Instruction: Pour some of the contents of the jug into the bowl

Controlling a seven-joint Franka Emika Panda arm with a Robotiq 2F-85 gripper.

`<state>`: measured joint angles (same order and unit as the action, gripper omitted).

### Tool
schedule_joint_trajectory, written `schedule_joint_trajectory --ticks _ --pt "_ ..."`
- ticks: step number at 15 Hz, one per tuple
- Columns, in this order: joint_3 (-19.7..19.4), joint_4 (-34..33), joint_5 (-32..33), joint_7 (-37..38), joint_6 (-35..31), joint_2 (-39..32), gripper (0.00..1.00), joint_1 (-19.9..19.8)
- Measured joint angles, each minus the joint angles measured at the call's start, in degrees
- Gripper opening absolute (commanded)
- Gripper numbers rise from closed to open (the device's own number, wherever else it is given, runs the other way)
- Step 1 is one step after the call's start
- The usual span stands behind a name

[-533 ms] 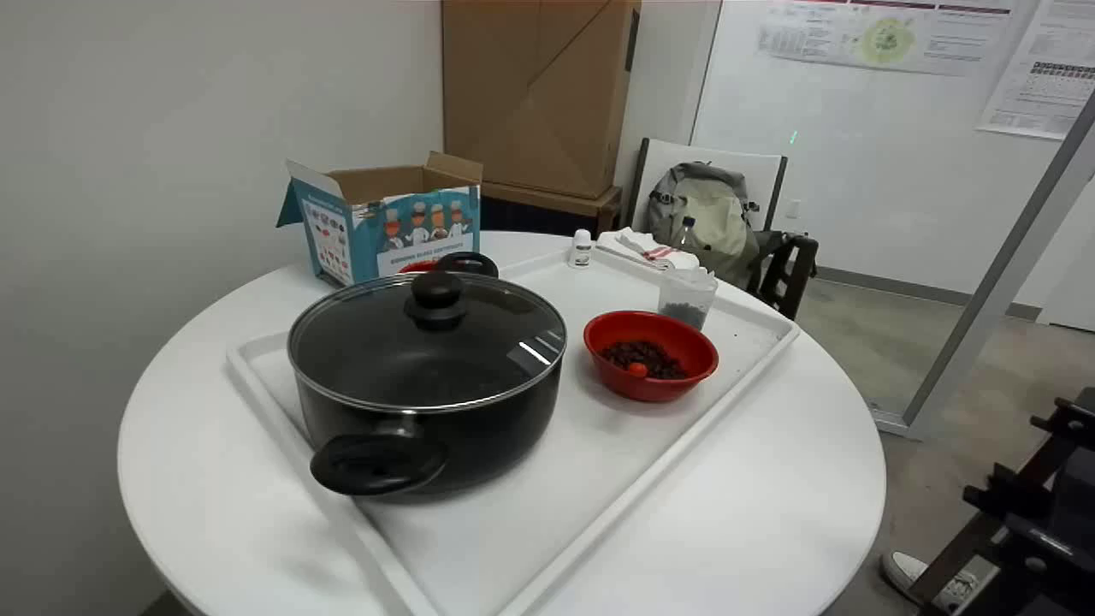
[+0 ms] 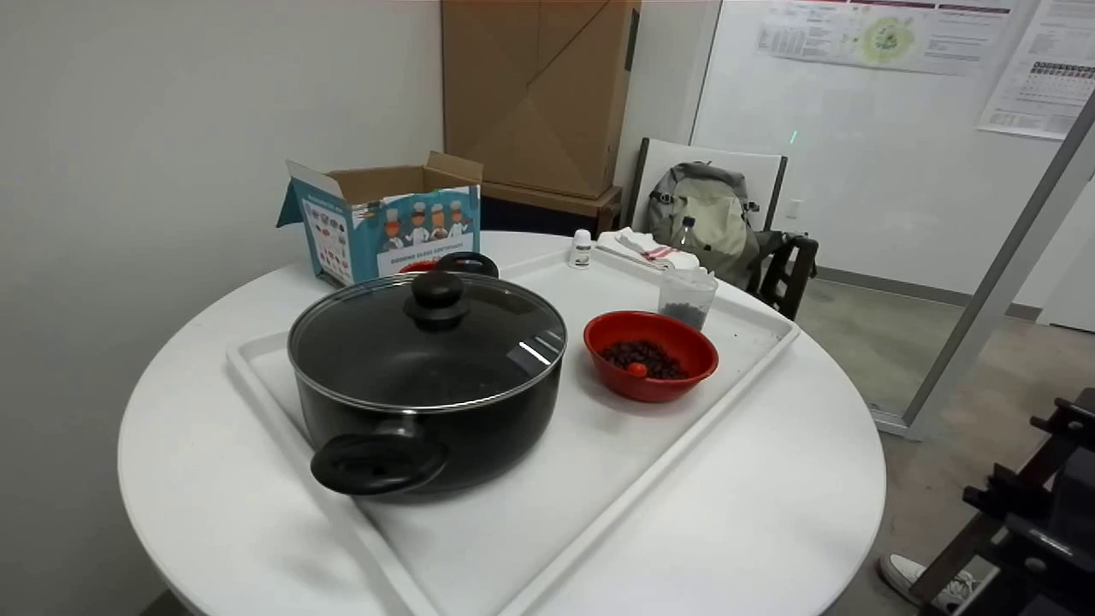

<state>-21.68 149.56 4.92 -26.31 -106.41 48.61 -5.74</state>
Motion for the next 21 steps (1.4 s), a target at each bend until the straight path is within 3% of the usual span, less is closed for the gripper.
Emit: schedule_joint_trajectory --ticks 4,10,17,21 --pt "-4.84 -4.75 3.48 -12.18 4.32 -6.13 1.00 0.78" --pt "-4.32 -12.32 6.47 -24.45 4.96 -19.50 1.00 2.03" --pt "1.47 -23.33 15.33 -26.22 2.01 -37.19 1.00 0.60" --pt "2.17 -26.68 15.45 -25.18 -0.49 -41.13 1.00 -0.62"
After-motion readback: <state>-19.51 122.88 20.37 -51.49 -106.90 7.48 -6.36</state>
